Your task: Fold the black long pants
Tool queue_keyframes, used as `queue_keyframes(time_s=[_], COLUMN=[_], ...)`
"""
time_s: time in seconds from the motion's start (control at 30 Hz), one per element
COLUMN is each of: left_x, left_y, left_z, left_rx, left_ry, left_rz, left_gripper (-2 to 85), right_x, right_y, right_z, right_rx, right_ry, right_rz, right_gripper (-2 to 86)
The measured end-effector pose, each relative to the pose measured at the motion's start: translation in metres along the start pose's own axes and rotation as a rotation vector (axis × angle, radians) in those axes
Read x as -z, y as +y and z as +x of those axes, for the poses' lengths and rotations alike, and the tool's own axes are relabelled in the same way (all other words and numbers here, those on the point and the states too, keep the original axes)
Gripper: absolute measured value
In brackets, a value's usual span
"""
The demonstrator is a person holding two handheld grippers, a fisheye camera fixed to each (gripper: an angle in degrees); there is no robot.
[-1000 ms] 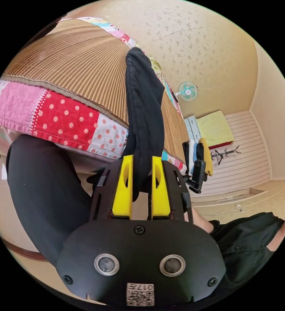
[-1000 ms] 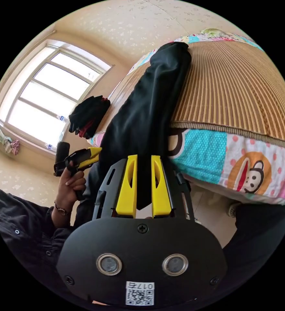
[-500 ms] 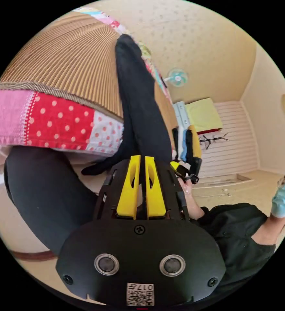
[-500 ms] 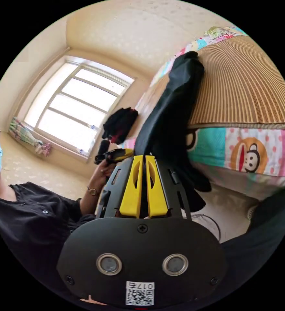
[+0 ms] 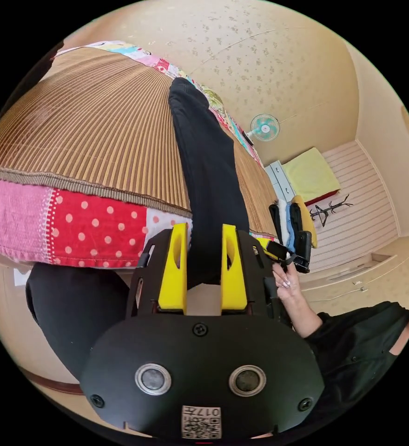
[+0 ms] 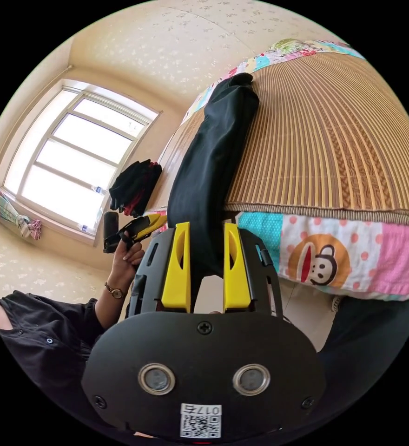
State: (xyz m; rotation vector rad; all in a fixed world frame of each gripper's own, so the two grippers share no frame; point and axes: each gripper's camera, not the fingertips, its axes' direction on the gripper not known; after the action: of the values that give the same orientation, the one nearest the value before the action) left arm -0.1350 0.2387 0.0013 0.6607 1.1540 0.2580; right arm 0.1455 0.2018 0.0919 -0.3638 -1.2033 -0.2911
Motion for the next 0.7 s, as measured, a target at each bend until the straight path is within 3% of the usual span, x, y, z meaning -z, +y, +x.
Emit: queue_keyframes(time_s=[0.07, 0.17, 0.33, 0.53, 0.7], left_x=[-0.034, -0.028, -0.022, 0.018, -0.027], left_y=[-0.003, 0.014, 0.018, -0.001, -0.025], left_z=[-0.012, -0.007, 0.000, -0.046, -0.036], left_rx=[0.059, 0.066, 0.019, 0.059, 0.005], left_ry=[0.056, 0.037, 0.001, 0.182, 0.221], left_rz=[-0.105, -0.038, -0.146, 0.045, -0.150], left_gripper=[8.7, 6.7, 8.2, 10.9, 8.9], right_x=[-0.012, -0.022, -0.013, 0.016, 0.005], right_y=[-0.010, -0.004, 0.020, 0.011, 0.004], right_z=[0.008, 0.014, 0.025, 0.051, 0.052], right_rx=[0.011, -0.008, -0.034, -0.052, -0.060], right_ry=[-0.031, -0.087, -0.133, -0.240, -0.276], right_rz=[-0.046, -0.091, -0.138, -0.104, -0.160], right_gripper=[9.2, 7.8, 7.7, 7.5, 7.5])
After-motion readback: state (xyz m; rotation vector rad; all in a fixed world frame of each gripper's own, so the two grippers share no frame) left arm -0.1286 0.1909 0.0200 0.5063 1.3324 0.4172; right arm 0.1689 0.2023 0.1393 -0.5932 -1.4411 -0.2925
